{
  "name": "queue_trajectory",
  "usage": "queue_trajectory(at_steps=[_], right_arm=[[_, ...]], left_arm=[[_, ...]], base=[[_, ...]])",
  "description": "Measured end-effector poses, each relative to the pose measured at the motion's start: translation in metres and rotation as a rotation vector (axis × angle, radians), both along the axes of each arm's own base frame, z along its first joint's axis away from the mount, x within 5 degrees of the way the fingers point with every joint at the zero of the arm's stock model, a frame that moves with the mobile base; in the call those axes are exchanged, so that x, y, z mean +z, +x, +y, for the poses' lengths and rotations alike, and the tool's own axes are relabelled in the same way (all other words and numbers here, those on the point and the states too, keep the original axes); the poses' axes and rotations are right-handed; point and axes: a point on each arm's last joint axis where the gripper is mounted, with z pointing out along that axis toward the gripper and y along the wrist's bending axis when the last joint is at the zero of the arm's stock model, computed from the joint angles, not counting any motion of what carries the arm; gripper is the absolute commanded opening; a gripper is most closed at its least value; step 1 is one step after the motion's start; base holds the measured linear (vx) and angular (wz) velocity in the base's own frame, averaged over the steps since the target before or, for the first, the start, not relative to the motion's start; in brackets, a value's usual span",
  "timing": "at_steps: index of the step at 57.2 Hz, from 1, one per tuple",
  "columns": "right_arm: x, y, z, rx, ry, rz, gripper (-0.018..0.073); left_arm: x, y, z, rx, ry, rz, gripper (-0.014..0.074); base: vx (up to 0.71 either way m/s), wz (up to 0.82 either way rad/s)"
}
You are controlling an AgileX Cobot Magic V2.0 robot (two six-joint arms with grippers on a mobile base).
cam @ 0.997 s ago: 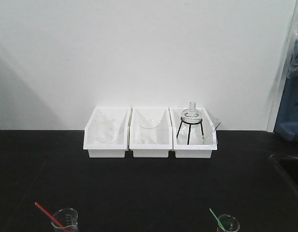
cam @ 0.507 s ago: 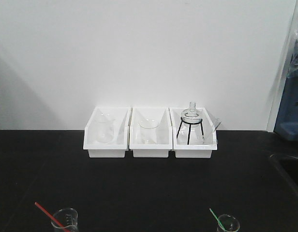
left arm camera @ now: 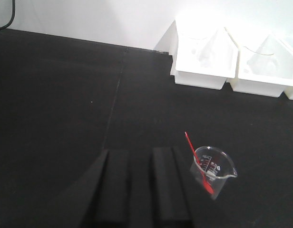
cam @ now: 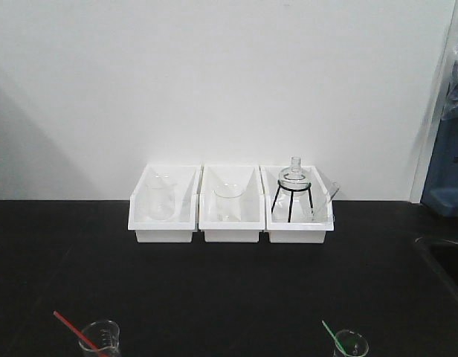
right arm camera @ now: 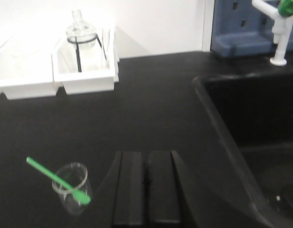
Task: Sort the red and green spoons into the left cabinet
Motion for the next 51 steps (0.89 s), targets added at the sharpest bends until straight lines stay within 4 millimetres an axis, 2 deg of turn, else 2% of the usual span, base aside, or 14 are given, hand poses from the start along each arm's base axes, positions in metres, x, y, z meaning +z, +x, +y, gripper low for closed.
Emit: queue_trajectory(at_steps=[7, 12, 23, 37, 51], right_arm=[[0.000, 0.013, 0.000, 0.008, -0.007, -0.065, 0.0180], [-0.008, 0.022, 0.000, 0.012, -0.008, -0.043, 0.0211], [-0.028, 0.041, -0.001, 0.017, -0.007, 0.051, 0.0305], [-0.029, 0.058, 0.000, 0.019, 0.061, -0.049, 0.0425], [-0.041, 0.064, 0.010, 0.181, -0.097, 0.014, 0.0484]], left_arm=[[-0.007, 0.015, 0.000, -0.005, 0.010, 0.017, 0.0508], [-0.013, 0.026, -0.001, -0.007, 0.010, 0.035, 0.0538], [-0.026, 0.049, -0.012, -0.069, 0.010, 0.037, 0.0542], [-0.047, 0.074, -0.036, -0.167, -0.009, 0.023, 0.0542], [-0.080, 0.097, -0.045, -0.182, -0.032, 0.060, 0.0542]], base=[[0.00, 0.00], [0.00, 0.00], [0.00, 0.00], [0.00, 0.00], [0.00, 0.00]])
